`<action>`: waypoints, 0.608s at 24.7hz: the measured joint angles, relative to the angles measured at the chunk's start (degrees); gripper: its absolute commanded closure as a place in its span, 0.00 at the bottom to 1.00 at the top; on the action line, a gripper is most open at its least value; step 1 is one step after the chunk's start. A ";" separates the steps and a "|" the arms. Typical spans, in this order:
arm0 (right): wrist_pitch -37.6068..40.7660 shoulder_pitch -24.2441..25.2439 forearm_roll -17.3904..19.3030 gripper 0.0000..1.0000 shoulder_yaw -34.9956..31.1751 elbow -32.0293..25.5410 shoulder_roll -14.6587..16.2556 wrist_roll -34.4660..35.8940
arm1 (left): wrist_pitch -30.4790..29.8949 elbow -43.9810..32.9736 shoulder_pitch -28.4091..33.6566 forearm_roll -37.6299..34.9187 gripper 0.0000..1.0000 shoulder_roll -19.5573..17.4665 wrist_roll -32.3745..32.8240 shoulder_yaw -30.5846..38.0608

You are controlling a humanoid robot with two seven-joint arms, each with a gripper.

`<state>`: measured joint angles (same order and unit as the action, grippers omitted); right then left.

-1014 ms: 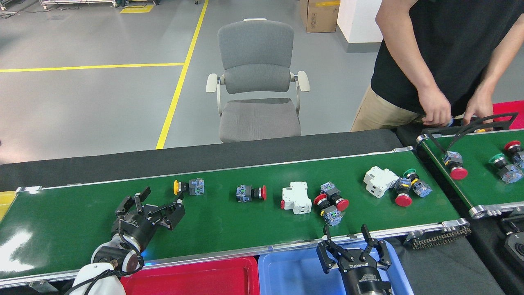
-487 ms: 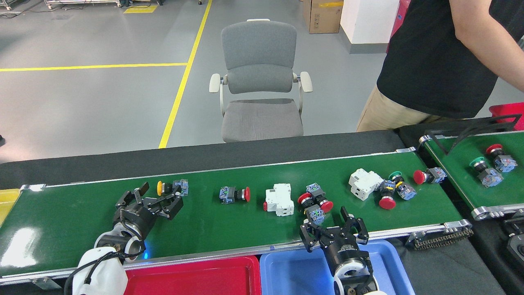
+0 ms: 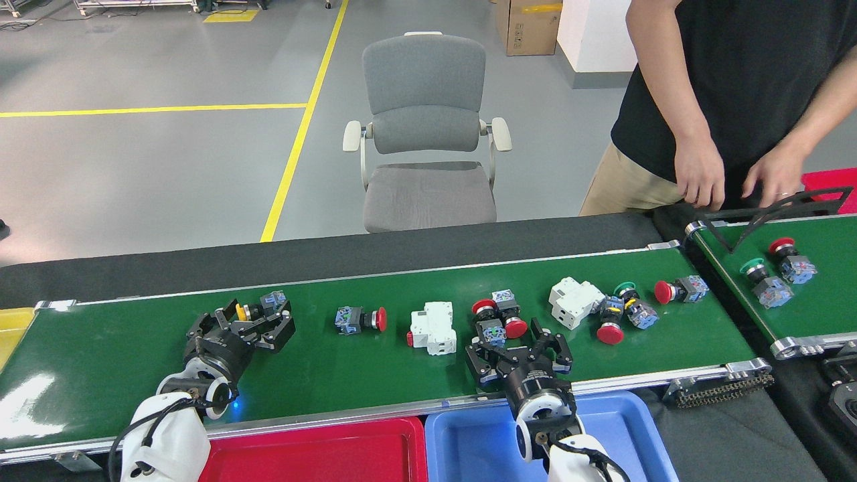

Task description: Pick switch part from conveyor to tray

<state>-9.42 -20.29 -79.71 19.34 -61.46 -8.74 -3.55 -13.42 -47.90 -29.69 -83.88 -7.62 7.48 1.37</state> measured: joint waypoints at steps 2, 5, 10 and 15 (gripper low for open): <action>-0.63 -0.08 0.05 0.49 1.57 0.40 0.00 -0.10 | 0.74 1.64 -0.76 0.00 0.04 0.02 -0.08 0.00; -0.93 -0.23 0.22 0.85 2.78 0.41 -0.01 -0.07 | 1.90 2.28 -0.86 0.00 0.41 0.17 -0.33 0.06; 0.66 -0.28 0.37 0.92 2.82 0.12 0.01 0.50 | 1.38 2.37 -0.08 0.33 0.92 0.21 -3.83 0.06; 2.01 -0.16 0.46 0.95 2.84 -1.84 0.25 1.74 | -2.87 -0.36 2.82 0.33 0.96 0.17 -6.98 0.07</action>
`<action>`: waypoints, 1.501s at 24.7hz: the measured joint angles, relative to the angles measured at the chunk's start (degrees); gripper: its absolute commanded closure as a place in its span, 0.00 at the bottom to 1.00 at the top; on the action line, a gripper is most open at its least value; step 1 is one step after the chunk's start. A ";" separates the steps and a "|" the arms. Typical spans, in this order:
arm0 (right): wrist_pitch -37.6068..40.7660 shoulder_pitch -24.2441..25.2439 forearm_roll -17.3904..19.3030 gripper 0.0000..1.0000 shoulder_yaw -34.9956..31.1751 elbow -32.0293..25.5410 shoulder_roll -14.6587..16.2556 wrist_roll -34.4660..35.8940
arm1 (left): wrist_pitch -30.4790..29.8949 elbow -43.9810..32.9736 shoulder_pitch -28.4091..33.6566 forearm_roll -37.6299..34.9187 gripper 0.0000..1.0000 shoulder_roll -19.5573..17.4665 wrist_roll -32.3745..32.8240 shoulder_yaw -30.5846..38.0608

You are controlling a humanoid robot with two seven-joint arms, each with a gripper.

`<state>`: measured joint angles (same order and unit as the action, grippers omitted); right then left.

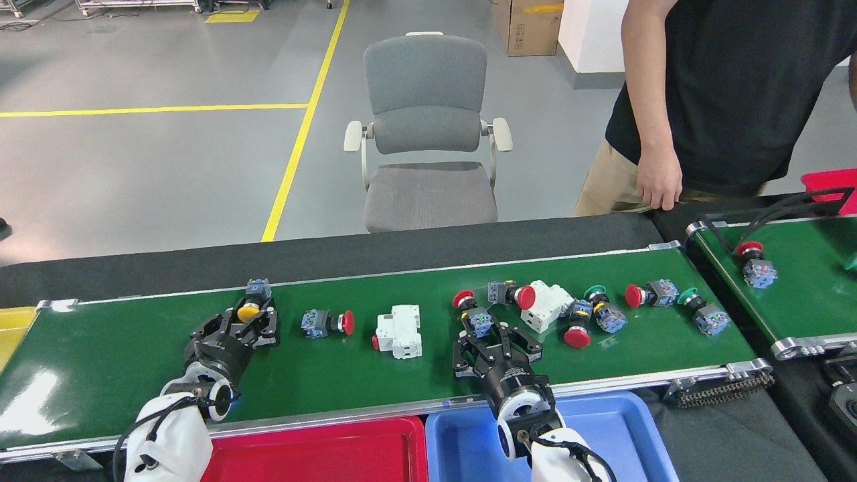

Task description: Pick switch part from conveyor to tray

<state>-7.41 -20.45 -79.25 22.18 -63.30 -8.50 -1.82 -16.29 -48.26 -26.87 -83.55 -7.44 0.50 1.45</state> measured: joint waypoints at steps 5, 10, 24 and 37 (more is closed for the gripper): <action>1.82 4.08 0.00 0.97 0.02 -5.66 0.03 0.12 | -10.54 -13.82 7.52 0.02 0.96 -0.70 -0.41 0.51; 10.44 13.20 0.00 0.96 1.08 -18.84 4.55 0.32 | -24.26 -30.07 21.03 0.36 0.67 -5.19 -0.50 1.42; 43.53 21.91 -0.07 0.00 1.76 -25.92 7.63 2.36 | -28.49 -46.62 38.77 0.76 0.01 7.55 -0.68 27.07; 12.44 30.72 0.61 0.00 -16.95 -27.14 2.46 10.05 | -25.11 -43.53 38.19 0.36 0.01 5.01 -0.38 35.71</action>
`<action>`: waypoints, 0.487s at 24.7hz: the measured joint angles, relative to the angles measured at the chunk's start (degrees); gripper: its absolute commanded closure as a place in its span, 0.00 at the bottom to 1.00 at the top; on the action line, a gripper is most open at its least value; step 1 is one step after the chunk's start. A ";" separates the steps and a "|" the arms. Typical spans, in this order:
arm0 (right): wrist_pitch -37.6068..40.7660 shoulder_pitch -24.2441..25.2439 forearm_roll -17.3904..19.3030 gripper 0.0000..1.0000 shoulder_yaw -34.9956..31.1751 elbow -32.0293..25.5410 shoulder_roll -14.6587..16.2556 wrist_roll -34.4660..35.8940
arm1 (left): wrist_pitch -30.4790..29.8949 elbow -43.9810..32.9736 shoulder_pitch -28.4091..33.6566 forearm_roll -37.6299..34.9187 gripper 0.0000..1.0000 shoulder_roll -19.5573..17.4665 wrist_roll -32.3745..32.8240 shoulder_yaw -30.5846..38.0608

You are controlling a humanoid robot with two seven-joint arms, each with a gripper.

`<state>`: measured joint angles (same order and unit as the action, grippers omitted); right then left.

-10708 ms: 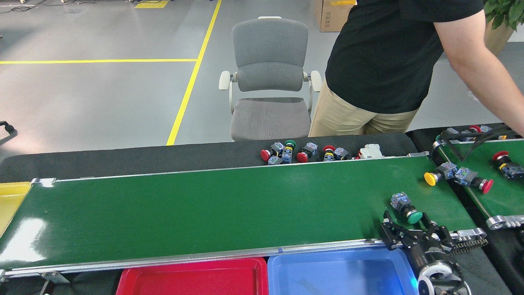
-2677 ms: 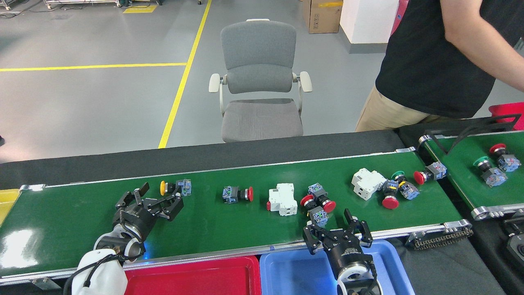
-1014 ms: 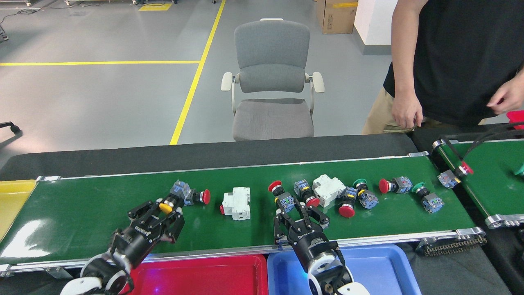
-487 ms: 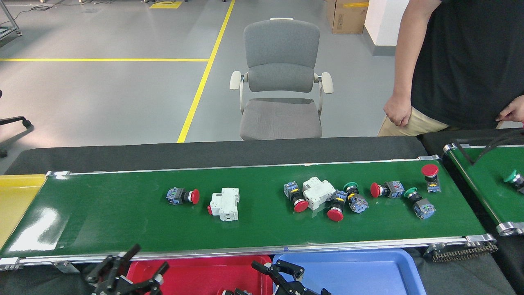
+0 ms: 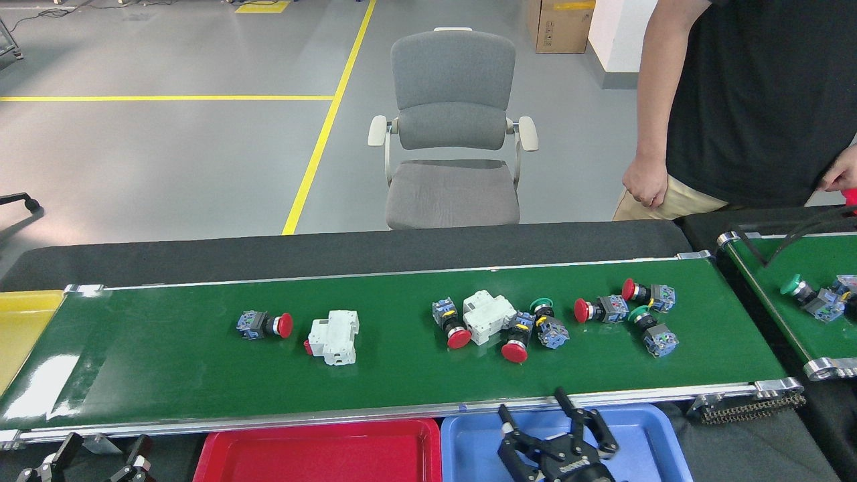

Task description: Pick switch part from conveyor to tray

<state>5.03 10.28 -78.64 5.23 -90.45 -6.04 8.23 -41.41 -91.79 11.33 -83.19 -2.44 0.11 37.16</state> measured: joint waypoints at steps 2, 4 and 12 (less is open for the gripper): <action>-4.41 0.04 -0.50 0.00 0.23 0.07 0.06 0.81 | 0.25 1.54 -1.41 0.00 0.01 -3.34 0.09 -2.17; -6.40 0.03 -1.02 0.00 1.04 0.17 0.06 1.00 | 0.19 5.78 -4.53 0.02 0.01 -7.94 0.17 -7.53; -9.00 -7.31 -5.57 0.00 9.17 3.28 0.01 -2.83 | -0.02 27.02 -24.06 0.00 0.01 -13.23 0.25 -17.66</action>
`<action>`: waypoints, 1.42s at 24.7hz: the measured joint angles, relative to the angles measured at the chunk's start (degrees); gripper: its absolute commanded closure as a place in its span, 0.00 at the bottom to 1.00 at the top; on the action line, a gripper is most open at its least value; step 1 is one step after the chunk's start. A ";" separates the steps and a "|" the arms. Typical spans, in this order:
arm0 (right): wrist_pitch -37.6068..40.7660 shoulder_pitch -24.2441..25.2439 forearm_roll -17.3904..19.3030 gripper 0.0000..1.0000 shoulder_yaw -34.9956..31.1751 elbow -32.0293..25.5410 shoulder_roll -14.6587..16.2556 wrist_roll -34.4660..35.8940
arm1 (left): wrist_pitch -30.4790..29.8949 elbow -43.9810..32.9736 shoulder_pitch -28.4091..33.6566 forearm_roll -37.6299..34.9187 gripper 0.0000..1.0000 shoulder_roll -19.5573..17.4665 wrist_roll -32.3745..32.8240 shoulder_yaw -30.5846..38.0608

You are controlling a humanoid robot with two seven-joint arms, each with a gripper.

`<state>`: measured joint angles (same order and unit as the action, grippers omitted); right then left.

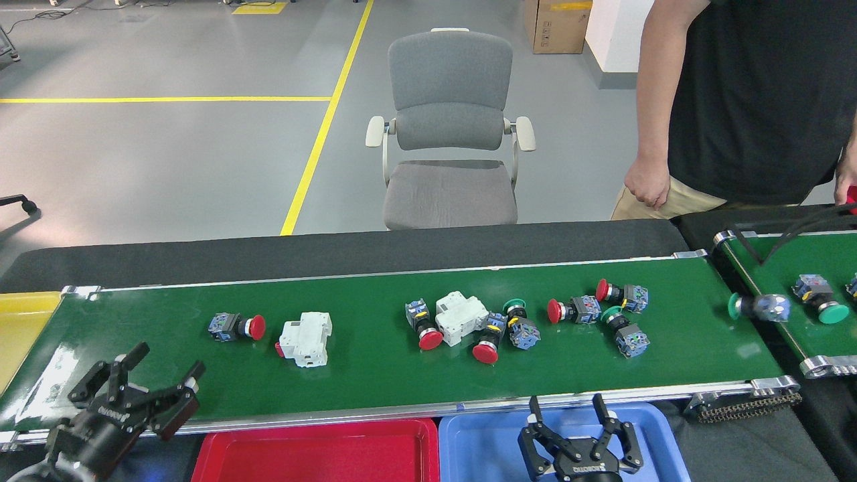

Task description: Pick switch part from conveyor to tray

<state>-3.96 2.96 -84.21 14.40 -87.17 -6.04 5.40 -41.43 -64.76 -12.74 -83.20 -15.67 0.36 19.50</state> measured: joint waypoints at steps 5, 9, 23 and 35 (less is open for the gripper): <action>-4.42 -8.68 -0.07 0.00 5.39 7.40 0.00 -2.72 | 3.40 9.66 -5.53 -0.01 0.01 -1.06 0.07 -3.11; -5.73 -12.29 0.02 0.00 6.65 12.36 -1.25 -3.94 | 5.25 12.80 -6.54 -0.01 0.01 -1.96 -1.25 -5.25; -8.11 -25.52 5.55 0.38 11.39 28.03 -2.56 -4.49 | 10.96 23.85 -14.72 -0.01 0.01 -1.99 -4.80 -13.29; -7.70 -26.79 6.70 0.92 14.80 29.56 -2.55 -4.82 | 16.78 23.27 -14.61 0.57 0.36 -2.28 -5.98 -16.62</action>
<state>-11.66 -23.83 -77.51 29.20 -57.61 -8.59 0.57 -24.65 -41.49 -27.35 -82.63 -17.94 -5.62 2.88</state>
